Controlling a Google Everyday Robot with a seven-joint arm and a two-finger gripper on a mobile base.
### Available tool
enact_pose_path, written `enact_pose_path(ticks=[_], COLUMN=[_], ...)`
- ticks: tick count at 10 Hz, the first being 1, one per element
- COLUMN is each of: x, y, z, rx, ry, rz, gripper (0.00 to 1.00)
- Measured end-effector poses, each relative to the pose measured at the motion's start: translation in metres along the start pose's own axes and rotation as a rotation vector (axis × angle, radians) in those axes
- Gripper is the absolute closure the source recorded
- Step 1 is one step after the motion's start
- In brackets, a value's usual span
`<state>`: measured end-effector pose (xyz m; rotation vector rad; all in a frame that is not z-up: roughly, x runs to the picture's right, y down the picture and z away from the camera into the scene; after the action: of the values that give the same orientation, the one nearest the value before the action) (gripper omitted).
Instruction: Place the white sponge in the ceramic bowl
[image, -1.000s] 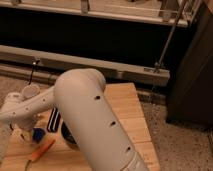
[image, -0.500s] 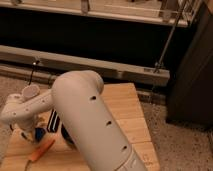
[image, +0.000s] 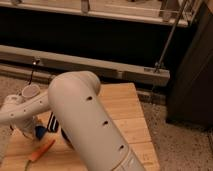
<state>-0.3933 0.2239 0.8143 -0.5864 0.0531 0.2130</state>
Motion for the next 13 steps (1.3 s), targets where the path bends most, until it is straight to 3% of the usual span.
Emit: enact_pose_path(ticks=[2,3,5,6,7,8,10,13], x=[0.005,0.008,0.026,0.039,0.058,0.087,0.138,0.215], y=[-0.023,-0.039,-0.079,-0.094,-0.112,-0.13,-0.147,-0.158], z=[-0.02,-0.044,-0.12,-0.147,-0.177,-0.193,-0.185,-0.141], rx=[0.032,0.046,0.085,0.101,0.119,0.124,0.118,0.102], ry=[-0.017,-0.06,-0.195,-0.241,-0.287,-0.308,-0.271,-0.133], rz=[0.032,0.064,0.158,0.2,0.255,0.324,0.408,0.495], gripper=[1.0,1.0,1.0,1.0,1.0,1.0,1.0,1.0])
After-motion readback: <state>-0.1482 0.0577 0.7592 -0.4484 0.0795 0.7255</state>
